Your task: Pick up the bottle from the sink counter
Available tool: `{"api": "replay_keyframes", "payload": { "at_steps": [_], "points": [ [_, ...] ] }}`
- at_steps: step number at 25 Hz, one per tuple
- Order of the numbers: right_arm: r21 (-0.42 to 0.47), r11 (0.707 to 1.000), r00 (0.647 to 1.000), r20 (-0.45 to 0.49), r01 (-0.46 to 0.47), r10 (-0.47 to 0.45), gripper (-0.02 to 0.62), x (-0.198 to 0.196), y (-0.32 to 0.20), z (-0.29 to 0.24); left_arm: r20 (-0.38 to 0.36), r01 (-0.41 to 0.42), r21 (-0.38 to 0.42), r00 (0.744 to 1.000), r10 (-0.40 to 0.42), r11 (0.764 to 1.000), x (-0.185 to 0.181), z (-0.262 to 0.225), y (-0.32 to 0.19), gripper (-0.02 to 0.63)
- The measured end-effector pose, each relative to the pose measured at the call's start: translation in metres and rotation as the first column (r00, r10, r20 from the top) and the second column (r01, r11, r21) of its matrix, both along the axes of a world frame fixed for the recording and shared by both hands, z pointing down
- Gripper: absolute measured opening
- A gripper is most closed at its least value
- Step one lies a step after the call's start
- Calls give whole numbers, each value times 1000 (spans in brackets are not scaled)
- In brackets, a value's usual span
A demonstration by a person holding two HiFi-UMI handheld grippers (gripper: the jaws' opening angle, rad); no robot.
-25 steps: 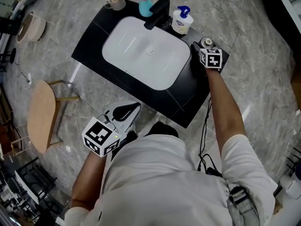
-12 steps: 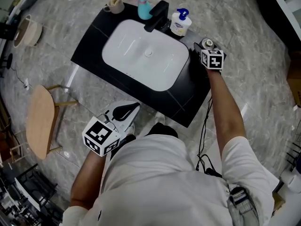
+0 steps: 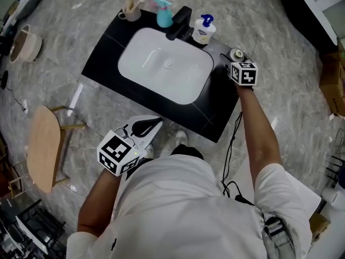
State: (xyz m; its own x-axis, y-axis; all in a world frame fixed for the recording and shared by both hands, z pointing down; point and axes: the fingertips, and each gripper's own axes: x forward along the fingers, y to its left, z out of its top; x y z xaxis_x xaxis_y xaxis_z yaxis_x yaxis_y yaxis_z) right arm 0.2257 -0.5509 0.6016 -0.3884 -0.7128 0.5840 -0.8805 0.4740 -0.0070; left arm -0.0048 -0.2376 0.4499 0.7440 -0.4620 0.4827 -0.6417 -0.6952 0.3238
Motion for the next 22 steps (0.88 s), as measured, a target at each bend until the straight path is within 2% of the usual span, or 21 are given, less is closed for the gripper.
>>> {"api": "replay_keyframes", "payload": {
  "at_steps": [13, 22],
  "points": [
    [41, 998, 999, 15, 46, -47, 348, -41, 78, -84, -37, -86, 53, 995, 88, 995, -30, -20, 38, 6],
    [74, 994, 996, 41, 75, -78, 348, -80, 150, -139, -63, -125, 74, 990, 130, 989, -58, -27, 79, 6]
  ]
}}
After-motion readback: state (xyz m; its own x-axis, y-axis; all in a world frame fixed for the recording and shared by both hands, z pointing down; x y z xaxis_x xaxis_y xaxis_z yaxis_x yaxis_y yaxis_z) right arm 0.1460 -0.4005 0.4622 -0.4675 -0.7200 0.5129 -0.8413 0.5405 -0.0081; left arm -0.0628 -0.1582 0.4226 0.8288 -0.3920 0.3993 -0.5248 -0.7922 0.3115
